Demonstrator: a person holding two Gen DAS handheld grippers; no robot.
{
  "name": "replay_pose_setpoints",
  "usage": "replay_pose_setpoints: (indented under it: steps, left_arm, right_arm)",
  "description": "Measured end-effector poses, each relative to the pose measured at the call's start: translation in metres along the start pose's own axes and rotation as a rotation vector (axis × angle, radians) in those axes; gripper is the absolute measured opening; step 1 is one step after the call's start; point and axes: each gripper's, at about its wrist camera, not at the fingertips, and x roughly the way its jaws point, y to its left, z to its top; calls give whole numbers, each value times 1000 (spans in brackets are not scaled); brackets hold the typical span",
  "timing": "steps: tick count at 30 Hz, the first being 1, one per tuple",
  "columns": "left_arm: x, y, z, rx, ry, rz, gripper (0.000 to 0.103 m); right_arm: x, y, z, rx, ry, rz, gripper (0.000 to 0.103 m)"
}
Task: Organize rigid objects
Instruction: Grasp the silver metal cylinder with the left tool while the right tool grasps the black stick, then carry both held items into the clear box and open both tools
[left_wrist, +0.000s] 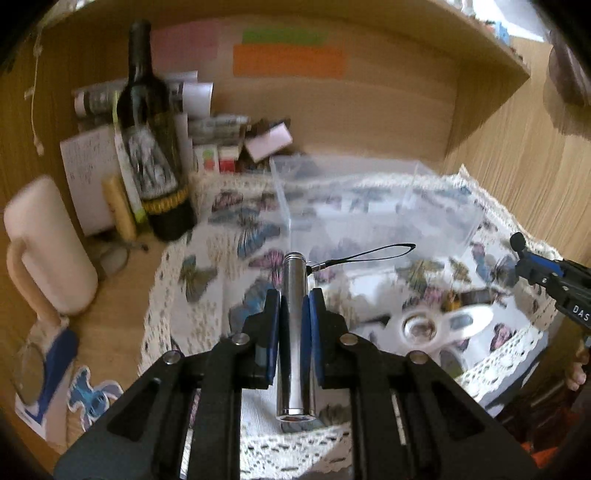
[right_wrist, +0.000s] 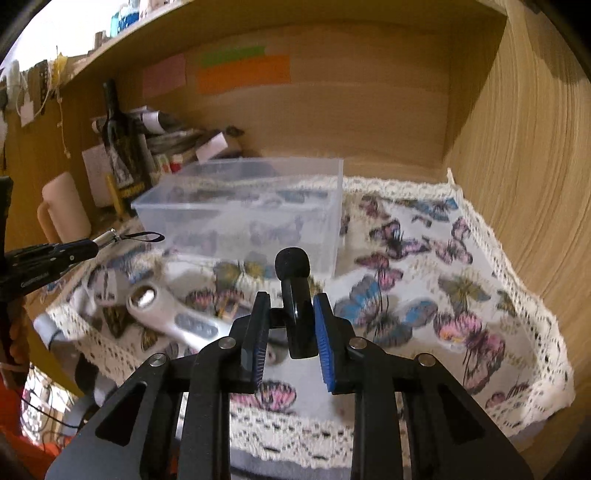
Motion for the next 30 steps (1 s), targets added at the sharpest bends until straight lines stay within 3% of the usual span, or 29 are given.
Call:
replay_pose_setpoints:
  steps: [8,16,21,30]
  left_arm:
    - [-8,-7,40,26,-103,-11,15]
    - [11,-11,79,20,-138,-39,15]
    - [34,-11,102,14,-118,-53,15]
    - [90,-19,122,25,-6,-77,15]
  right_arm:
    - [-2,1,38,-7,-101,5,22]
    - [13,3,81,-40,-152,-4,22]
    - [31,1,100,-53,-144,-2,22]
    - [87,-2,121,-78,-34,-4,22]
